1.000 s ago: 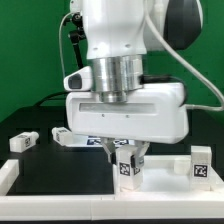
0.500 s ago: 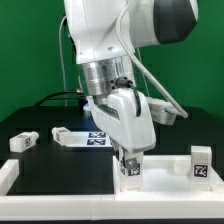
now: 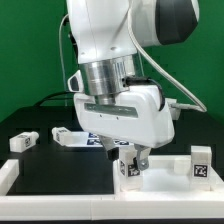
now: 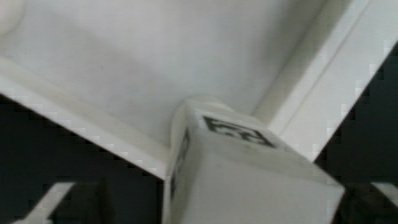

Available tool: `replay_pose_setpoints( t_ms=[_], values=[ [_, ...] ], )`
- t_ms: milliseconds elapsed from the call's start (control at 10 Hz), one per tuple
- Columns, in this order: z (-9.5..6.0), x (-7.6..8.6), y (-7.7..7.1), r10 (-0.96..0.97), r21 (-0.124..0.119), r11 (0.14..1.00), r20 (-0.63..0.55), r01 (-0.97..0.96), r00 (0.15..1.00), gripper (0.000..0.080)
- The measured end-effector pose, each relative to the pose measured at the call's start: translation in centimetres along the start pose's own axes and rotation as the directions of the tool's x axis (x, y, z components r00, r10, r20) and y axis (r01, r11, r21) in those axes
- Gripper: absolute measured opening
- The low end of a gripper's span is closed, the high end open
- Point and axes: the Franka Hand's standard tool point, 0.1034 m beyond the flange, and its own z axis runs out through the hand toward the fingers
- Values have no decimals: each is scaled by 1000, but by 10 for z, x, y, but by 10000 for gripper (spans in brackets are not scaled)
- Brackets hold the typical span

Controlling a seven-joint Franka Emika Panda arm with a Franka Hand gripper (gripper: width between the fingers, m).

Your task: Assemble square table

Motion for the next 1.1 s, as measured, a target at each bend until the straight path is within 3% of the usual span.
replay_pose_setpoints(
  t_ms=[200, 400, 600, 700, 1100],
  values=[
    [0, -1, -1, -25, -1, 1000, -6, 25, 1000, 647],
    [-1, -13, -8, -272, -33, 962, -34, 271, 962, 649],
    [1, -12, -7, -441, -38, 897, -24, 440, 897, 649],
    [0, -9, -8, -414, -30, 910, -45, 413, 909, 649],
    [1, -10, -8, -466, -40, 885, -44, 464, 884, 649]
  ],
)
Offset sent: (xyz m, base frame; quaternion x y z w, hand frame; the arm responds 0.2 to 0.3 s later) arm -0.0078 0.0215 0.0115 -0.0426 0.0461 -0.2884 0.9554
